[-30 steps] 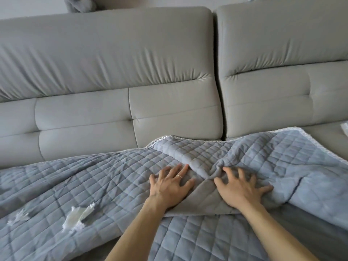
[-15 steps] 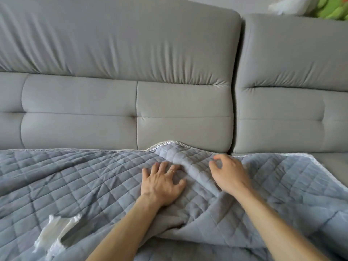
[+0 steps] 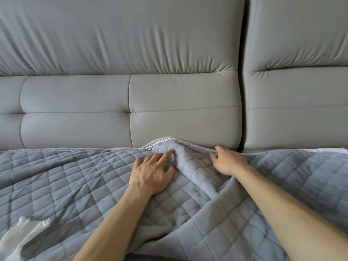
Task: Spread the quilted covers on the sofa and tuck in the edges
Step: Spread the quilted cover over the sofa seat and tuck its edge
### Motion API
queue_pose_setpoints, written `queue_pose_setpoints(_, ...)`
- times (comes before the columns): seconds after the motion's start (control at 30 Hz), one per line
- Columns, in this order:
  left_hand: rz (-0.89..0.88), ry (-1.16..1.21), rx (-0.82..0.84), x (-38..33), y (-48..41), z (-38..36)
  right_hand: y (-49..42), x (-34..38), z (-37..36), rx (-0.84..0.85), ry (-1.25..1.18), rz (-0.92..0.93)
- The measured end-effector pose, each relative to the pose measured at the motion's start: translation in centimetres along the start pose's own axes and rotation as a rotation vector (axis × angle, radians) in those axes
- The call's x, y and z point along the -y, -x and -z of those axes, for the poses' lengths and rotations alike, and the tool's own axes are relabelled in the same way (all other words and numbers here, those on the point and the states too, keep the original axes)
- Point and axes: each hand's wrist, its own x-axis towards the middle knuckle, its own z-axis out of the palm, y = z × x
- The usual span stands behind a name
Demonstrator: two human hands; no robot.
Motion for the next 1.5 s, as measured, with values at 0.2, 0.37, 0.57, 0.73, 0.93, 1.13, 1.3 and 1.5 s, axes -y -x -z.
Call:
queue_pose_setpoints(0.2,0.165,-0.017,0.213,-2.3,-0.6,0.7,0.2,-1.0,1.6,-0.236,0.028,-0.025)
queue_pose_setpoints(0.37,0.257,0.011,0.275,-3.8,-1.7,2.0,-0.8,-1.5,2.9,-0.325,-0.005,-0.083)
queue_pose_setpoints(0.57,0.351,-0.009,0.212,-3.5,-2.8,1.7,-0.4,-3.3,-1.4,-0.351,-0.044,0.135)
queue_pose_setpoints(0.73,0.317,-0.106,0.148,-3.5,-3.8,0.5,-0.5,-1.2,-0.9,-0.275,-0.263,0.347)
queue_pose_setpoints(0.93,0.229,-0.095,0.250,-2.0,-5.4,0.0,-2.0,1.9,-3.2,0.027,-0.004,0.370)
queue_pose_setpoints(1.13,0.162,-0.073,0.290,-0.2,-6.2,0.4,-2.3,3.4,-2.4,0.115,0.042,0.236)
queue_pose_setpoints(1.3,0.061,-0.065,0.106,4.7,-3.4,1.5,-1.5,7.0,-0.5,0.096,0.162,0.156)
queue_pose_setpoints(1.5,0.146,-0.055,0.228,8.8,-3.4,2.1,-1.7,11.8,-3.6,0.088,0.055,0.323)
